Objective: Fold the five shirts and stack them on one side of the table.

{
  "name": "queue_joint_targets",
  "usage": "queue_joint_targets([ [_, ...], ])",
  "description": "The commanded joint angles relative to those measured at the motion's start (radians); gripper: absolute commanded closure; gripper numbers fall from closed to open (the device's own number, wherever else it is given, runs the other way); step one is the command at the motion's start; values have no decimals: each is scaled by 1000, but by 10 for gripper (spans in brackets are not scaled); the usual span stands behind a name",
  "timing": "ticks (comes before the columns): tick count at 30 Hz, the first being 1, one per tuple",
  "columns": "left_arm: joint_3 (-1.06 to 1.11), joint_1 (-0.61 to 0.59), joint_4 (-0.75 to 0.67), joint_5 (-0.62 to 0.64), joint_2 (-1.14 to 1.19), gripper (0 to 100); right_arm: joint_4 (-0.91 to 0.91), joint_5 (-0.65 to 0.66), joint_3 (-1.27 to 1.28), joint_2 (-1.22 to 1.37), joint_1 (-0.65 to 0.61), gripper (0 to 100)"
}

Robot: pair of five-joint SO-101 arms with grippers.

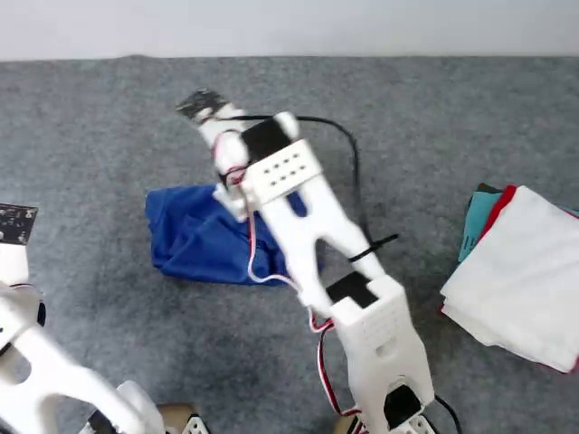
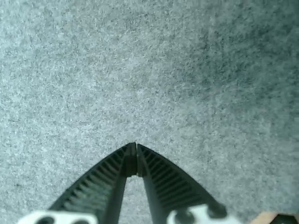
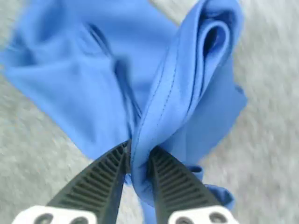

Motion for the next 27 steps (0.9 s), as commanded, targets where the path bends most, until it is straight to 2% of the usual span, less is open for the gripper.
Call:
queue_joint_targets([
  [1,-31,9,5,20,-28,994,-76,57,-60,18,-65,988],
  [13,67,3,-43,21,-35,994,-249,80,-60,140,-150,983],
  [15,70,5,-43,21,-35,994,-263,80,-60,150,-154,940],
  [20,70,8,-44,21,-35,994,-306,72,-104,137,-219,753],
  [23,70,9,-44,21,-35,994,-305,78,-210,136,-266,770],
  [27,67,6,-43,21,-35,994,-237,81,-331,133,-245,824],
])
